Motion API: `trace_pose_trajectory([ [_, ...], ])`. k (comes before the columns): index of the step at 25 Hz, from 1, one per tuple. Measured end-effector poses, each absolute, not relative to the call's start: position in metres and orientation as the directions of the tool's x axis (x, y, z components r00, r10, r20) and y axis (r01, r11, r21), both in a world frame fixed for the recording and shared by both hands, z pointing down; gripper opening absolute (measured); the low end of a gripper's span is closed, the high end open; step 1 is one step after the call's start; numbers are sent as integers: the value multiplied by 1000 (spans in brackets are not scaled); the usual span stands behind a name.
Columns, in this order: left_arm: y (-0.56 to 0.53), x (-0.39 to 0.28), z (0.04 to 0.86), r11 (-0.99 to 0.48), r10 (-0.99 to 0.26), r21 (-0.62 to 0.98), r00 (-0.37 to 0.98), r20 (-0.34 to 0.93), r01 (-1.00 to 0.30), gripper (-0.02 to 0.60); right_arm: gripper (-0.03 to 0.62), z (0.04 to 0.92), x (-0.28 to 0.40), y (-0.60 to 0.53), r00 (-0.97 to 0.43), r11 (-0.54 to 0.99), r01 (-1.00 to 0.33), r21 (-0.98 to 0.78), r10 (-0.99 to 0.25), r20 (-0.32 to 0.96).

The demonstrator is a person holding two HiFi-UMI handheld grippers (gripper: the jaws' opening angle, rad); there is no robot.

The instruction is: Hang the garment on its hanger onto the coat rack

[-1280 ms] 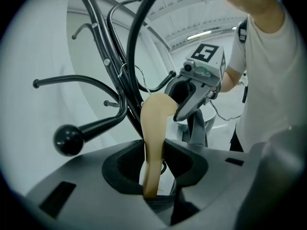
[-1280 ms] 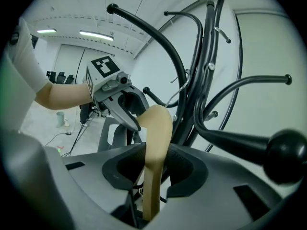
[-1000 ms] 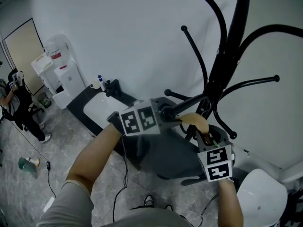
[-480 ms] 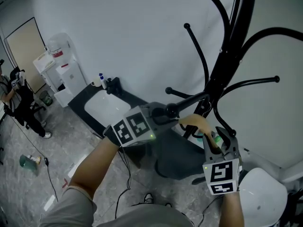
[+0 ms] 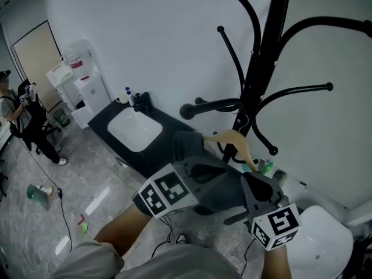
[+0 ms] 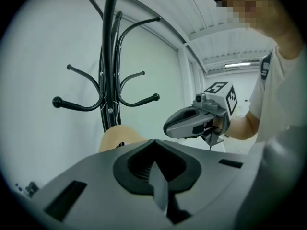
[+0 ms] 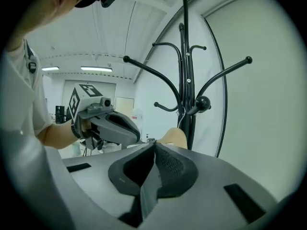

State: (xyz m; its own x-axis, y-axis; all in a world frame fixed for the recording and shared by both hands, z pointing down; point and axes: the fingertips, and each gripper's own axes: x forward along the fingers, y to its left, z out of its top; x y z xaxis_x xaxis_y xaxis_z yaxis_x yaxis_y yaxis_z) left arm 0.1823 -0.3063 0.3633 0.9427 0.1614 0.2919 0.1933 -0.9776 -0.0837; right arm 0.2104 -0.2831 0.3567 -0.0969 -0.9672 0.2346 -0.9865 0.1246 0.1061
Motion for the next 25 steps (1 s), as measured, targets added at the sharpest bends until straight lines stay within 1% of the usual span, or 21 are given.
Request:
trace_pose_trajectory([
  [6, -267, 176, 363, -999, 54, 14, 973, 225, 52, 6, 17, 367, 201, -252, -176, 171, -984, -38, -960, 220],
  [11, -251, 172, 361, -998, -14, 53, 981, 194, -25, 5, 15, 370, 195, -235, -210, 202, -978, -60, -954, 214],
  [18, -243, 169, 365, -995, -58, 69, 978, 199, -73, 5, 15, 367, 192, -227, -243, 236, -970, -58, -947, 212],
  [25, -236, 169, 368, -993, -77, 69, 977, 199, -93, 5, 15, 370, 195, -222, -257, 250, -966, -59, -944, 206],
])
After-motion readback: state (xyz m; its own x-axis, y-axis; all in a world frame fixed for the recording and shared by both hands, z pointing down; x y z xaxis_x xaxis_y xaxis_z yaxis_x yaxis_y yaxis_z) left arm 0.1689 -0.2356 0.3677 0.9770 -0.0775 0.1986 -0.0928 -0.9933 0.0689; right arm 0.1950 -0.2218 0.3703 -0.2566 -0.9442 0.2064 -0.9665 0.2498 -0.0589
